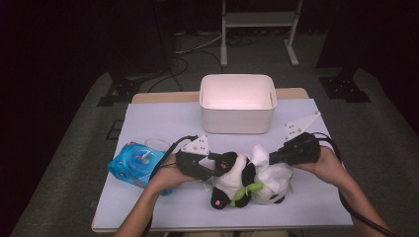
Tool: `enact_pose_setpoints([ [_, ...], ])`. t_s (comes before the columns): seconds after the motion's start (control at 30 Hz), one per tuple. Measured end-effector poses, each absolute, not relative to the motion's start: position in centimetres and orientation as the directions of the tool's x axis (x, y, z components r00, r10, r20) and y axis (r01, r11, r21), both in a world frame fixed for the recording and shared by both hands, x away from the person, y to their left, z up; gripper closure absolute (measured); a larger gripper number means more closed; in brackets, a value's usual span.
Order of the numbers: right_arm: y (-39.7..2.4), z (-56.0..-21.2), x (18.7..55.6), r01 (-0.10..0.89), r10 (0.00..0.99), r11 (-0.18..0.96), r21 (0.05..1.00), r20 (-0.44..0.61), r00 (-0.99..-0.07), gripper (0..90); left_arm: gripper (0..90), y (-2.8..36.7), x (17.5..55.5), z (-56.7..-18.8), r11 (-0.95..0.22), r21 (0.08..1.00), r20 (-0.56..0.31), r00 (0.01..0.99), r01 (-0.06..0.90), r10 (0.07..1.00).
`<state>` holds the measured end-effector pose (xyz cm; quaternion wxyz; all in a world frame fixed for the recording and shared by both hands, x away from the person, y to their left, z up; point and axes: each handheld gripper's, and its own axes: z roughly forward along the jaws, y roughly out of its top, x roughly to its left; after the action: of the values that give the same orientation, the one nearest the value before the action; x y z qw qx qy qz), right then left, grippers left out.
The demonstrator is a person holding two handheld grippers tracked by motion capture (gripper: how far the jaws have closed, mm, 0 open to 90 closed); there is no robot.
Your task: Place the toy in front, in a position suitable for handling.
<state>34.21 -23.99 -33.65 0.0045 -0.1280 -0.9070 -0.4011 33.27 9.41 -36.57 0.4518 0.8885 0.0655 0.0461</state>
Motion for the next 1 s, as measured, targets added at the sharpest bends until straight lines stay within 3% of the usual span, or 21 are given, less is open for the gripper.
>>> enact_pose_setpoints([
  [0.3,-24.6,-35.1,33.8,0.277,0.243,0.614,0.74,0.156,-0.957,86.2,42.2,9.1,33.3,-36.4,-0.593,0.8,0.01,0.986,0.091,0.164],
  [0.8,-23.2,-35.0,32.6,0.205,0.194,0.648,0.734,0.101,-0.976,86.3,17.1,6.9,33.9,-36.1,-0.645,0.755,-0.042,0.99,0.12,0.135],
  [1.0,-23.3,-35.1,32.4,0.204,0.193,0.642,0.739,0.102,-0.976,86.3,15.4,5.8,34.6,-36.1,-0.665,0.735,-0.073,0.99,0.135,0.121],
])
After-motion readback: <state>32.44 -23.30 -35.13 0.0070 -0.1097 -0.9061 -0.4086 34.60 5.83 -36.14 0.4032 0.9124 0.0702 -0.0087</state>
